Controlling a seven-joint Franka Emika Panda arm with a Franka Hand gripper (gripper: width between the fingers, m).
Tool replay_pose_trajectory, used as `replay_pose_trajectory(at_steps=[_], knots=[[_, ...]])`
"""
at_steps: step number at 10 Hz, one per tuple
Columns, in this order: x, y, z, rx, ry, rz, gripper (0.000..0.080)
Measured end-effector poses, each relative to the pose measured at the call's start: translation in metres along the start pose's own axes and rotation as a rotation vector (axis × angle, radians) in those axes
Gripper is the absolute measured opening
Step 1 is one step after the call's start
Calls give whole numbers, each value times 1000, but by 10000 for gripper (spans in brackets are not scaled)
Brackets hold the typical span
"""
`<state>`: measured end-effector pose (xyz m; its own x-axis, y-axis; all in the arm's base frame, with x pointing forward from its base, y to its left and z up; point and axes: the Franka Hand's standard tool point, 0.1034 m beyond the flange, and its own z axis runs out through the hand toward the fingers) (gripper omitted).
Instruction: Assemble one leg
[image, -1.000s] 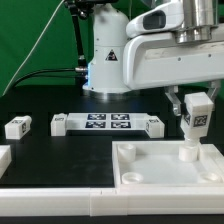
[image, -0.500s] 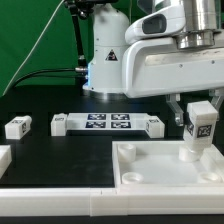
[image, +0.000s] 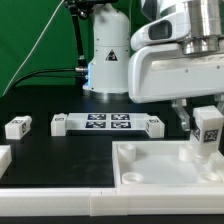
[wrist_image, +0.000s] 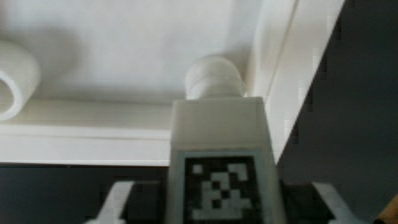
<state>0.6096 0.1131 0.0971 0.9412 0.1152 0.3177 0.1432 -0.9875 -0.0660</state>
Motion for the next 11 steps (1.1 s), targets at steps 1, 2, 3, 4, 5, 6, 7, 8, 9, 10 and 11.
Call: replay_pose_trajectory(at_steps=[1, 2, 3, 4, 5, 6, 7, 8, 9, 10, 11], knots=[[3, 0, 4, -5, 35, -1, 292], [3, 1, 6, -7, 45, -3, 292], [4, 2, 6, -13, 79, -4, 292], [4, 2, 7, -13, 81, -4, 292], [4, 2, 7, -17, 107, -5, 292], [3, 0, 8, -16, 104, -8, 292], [3, -1, 8, -15, 104, -10, 292], [2, -3, 9, -14, 103, -13, 292], [1, -4, 10, -14, 101, -14, 292], [0, -3, 11, -14, 102, -14, 292], [1, -3, 12, -15, 106, -15, 292]])
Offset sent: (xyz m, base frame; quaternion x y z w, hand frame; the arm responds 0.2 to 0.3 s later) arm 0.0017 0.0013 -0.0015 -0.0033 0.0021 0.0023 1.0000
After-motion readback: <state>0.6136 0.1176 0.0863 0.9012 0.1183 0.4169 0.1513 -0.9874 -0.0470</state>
